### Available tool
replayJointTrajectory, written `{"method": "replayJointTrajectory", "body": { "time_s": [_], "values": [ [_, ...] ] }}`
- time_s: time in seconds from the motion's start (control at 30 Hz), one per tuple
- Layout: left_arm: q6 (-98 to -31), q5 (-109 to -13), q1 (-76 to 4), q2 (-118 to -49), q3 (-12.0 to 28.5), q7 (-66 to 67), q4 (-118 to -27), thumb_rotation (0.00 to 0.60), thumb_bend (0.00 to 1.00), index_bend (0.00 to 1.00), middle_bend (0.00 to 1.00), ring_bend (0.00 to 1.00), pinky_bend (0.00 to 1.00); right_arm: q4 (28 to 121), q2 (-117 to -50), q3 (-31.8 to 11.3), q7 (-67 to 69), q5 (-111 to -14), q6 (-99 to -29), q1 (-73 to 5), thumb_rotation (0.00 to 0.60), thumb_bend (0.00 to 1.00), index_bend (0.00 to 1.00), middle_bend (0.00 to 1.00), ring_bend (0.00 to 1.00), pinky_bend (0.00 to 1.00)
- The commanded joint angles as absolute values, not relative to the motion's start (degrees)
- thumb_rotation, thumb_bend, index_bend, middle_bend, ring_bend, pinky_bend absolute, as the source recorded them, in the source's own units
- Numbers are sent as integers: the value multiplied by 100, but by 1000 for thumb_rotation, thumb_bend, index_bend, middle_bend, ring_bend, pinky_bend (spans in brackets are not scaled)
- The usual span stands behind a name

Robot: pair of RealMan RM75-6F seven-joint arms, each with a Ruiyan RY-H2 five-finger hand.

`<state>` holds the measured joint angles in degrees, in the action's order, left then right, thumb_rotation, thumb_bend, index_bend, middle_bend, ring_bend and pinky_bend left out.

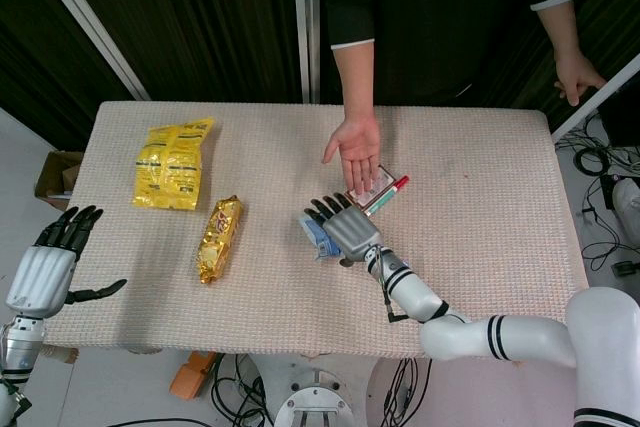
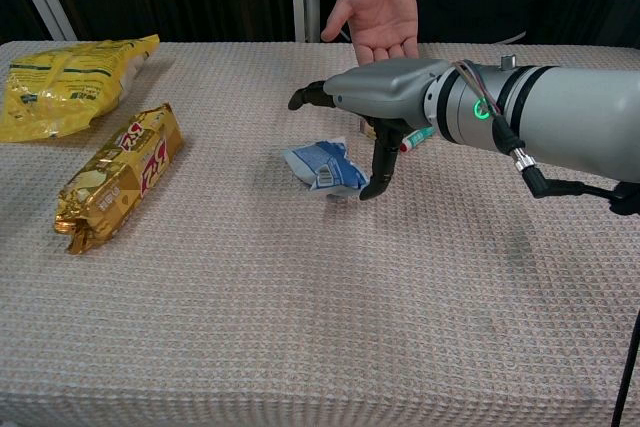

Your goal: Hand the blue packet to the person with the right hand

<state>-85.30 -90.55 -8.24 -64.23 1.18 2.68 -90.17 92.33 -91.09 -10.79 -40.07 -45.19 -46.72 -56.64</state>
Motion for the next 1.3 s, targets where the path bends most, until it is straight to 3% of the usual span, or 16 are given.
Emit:
{"method": "replayJointTrajectory", "body": {
  "time_s": [0.03, 0.53, 0.73, 0.83, 1.03, 1.1, 1.3],
  "values": [
    [-8538, -9053, -819, -6427, 119, 267, -9020, 304, 0, 37, 64, 66, 208, 9277, -9058, -996, -3989, -4542, -4715, -5680, 600, 0, 0, 0, 0, 0],
    [-8503, -9056, -849, -6417, 136, 326, -9106, 307, 0, 36, 64, 65, 208, 9233, -9011, -672, -3833, -4356, -4602, -5883, 600, 1, 0, 0, 0, 0],
    [-8486, -9054, -849, -6414, 124, 270, -9060, 305, 0, 36, 64, 65, 208, 8828, -9379, -681, -3741, -4517, -4850, -5928, 600, 84, 0, 9, 0, 14],
    [-8438, -9009, -857, -6407, 126, 244, -9039, 308, 0, 37, 64, 65, 208, 8575, -9626, -713, -3547, -4672, -4884, -5907, 600, 164, 10, 66, 1, 101],
    [-8467, -9030, -849, -6431, 122, 231, -9009, 306, 0, 37, 64, 66, 208, 8270, -9833, -729, -3423, -4516, -4591, -6001, 600, 317, 244, 249, 110, 322],
    [-8484, -9022, -839, -6432, 125, 208, -8994, 307, 0, 36, 64, 66, 208, 8189, -9904, -714, -3433, -4651, -4715, -5991, 600, 349, 300, 283, 179, 416],
    [-8507, -9025, -823, -6437, 119, 189, -8951, 307, 0, 37, 64, 66, 208, 8099, -10038, -621, -3436, -5156, -5220, -5814, 600, 424, 646, 548, 500, 791]
  ]
}}
